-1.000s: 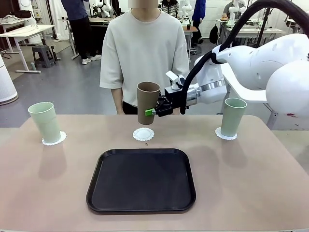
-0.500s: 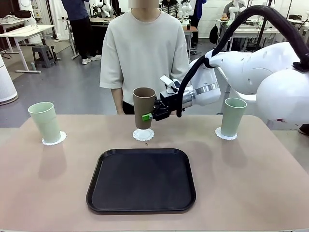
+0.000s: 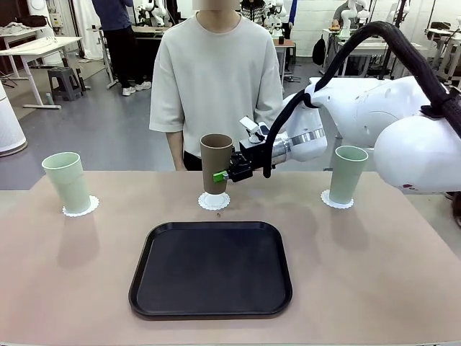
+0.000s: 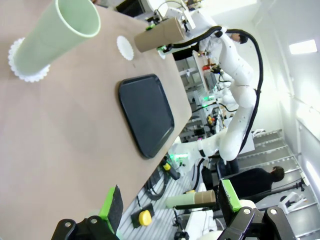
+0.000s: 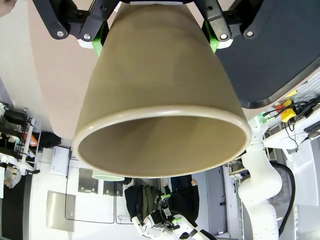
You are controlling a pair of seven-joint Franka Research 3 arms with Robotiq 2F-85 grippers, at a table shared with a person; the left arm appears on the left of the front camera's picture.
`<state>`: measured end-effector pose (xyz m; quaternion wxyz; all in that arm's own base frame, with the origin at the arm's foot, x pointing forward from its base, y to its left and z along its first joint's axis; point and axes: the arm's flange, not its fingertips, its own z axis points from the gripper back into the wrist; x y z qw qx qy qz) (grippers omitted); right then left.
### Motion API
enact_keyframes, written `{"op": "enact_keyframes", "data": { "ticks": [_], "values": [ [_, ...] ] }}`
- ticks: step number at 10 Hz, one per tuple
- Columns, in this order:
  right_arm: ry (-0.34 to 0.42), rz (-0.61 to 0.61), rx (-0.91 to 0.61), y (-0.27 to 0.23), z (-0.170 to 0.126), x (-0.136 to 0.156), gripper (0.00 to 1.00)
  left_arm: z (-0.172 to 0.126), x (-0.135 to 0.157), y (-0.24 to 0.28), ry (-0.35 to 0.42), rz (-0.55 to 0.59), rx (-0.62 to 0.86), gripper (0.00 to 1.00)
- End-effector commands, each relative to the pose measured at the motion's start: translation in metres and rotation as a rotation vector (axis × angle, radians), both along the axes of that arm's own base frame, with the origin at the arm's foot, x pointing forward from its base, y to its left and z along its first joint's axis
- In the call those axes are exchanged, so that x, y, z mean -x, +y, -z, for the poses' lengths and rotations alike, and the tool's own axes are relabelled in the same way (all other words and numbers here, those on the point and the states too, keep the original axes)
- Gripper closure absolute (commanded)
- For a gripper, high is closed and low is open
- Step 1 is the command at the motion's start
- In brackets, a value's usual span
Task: Place coasters on the table and set cups on them.
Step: Take one Reusable plastic cup from the Flat Tray and place it on a coaster set by the human.
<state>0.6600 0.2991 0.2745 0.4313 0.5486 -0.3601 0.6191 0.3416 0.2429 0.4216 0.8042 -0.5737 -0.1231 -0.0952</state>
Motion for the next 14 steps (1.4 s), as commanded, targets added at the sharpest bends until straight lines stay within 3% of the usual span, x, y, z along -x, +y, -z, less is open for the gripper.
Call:
{"op": "enact_keyframes", "data": {
  "ticks": [1, 14],
  "values": [
    [0.027, -0.014, 0.035, 0.004, 0.001, -0.011, 0.17, -0.001, 0.002, 0.0, -0.003, -0.004, 0.006, 0.0],
    [0.042, -0.003, 0.059, 0.006, 0.028, -0.016, 0.17, -0.001, 0.002, 0.0, -0.003, -0.004, 0.006, 0.0]
  ]
}}
